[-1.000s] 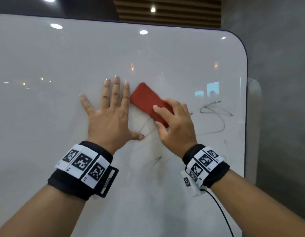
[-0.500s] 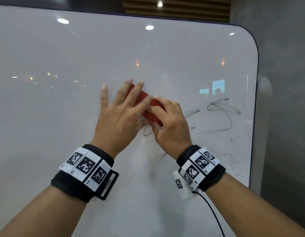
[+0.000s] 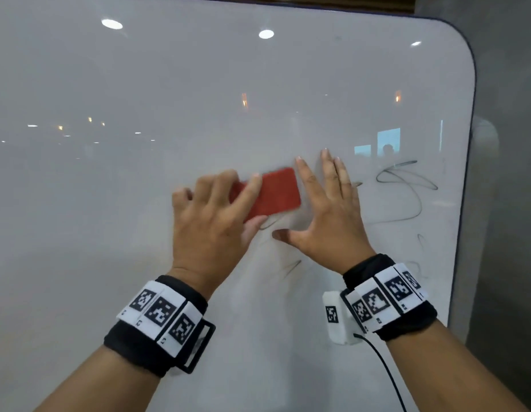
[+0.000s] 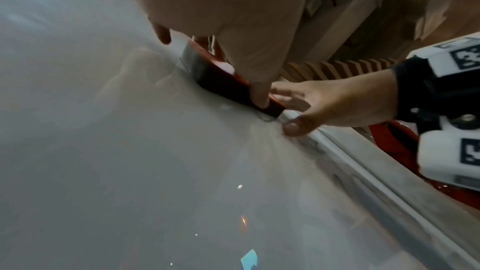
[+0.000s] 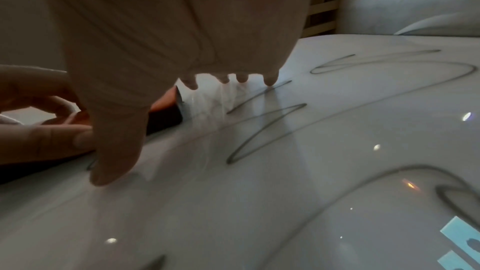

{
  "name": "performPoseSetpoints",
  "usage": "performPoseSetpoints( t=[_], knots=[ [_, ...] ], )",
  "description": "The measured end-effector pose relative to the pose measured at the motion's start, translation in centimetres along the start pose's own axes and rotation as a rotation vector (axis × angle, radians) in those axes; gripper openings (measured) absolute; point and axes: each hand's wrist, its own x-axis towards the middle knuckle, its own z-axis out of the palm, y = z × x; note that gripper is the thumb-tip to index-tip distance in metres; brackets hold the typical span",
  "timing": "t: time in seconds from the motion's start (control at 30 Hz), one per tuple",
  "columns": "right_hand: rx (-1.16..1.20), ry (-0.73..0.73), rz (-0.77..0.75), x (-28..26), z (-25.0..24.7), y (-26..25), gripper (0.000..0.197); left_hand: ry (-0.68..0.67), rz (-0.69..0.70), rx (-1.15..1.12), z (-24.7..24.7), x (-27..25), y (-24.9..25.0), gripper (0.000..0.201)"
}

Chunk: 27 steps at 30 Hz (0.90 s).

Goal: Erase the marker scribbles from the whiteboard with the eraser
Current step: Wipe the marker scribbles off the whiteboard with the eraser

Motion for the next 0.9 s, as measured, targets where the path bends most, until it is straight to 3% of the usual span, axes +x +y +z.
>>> performPoseSetpoints(
  t=[0.07,0.2,0.23,0.37,0.43,0.57,0.6,0.73,0.77,0.9],
  knots=[
    [-0.021,-0.034,0.011,0.0,-0.1,0.3,0.129,-0.001,0.095,0.041,0.2,0.0,-0.7,0.055],
    [-0.07,-0.105,0.02,-0.2,-0.6,0.8,0.134,0.077,-0.234,-0.074,-0.3,1.7,-1.2,0.055],
    [-0.076,-0.114,0.024,-0.1,-0.7,0.8,0.134,0.074,-0.251,-0.093,-0.3,1.7,-1.1,0.056],
    [-0.073,-0.117,0.049,-0.1,-0.6,0.2,0.135,0.013,0.06,-0.019,0.0,-0.2,-1.2,0.054],
    [-0.068,-0.117,0.061,-0.1,-0.6,0.1,0.136,0.018,0.087,0.001,0.0,-0.3,-1.9,0.053],
    [-0.063,-0.142,0.077,-0.2,-0.6,0.1,0.135,0.072,-0.232,-0.056,-0.2,0.7,-1.4,0.054],
    [-0.06,-0.143,0.08,-0.2,-0.7,0.0,0.135,0.067,-0.242,-0.064,-0.2,0.5,-1.0,0.054],
    [-0.053,-0.133,0.088,-0.2,-0.6,-0.2,0.136,-0.031,0.099,0.004,-0.1,-2.4,-0.3,0.051],
    [-0.048,-0.13,0.087,-0.2,-0.5,-0.2,0.135,-0.036,0.122,0.02,-0.1,-2.5,-0.6,0.051],
    [-0.062,-0.151,0.072,-0.4,-0.7,-0.1,0.134,0.047,-0.151,-0.021,-0.2,-0.2,-1.3,0.053]
  ],
)
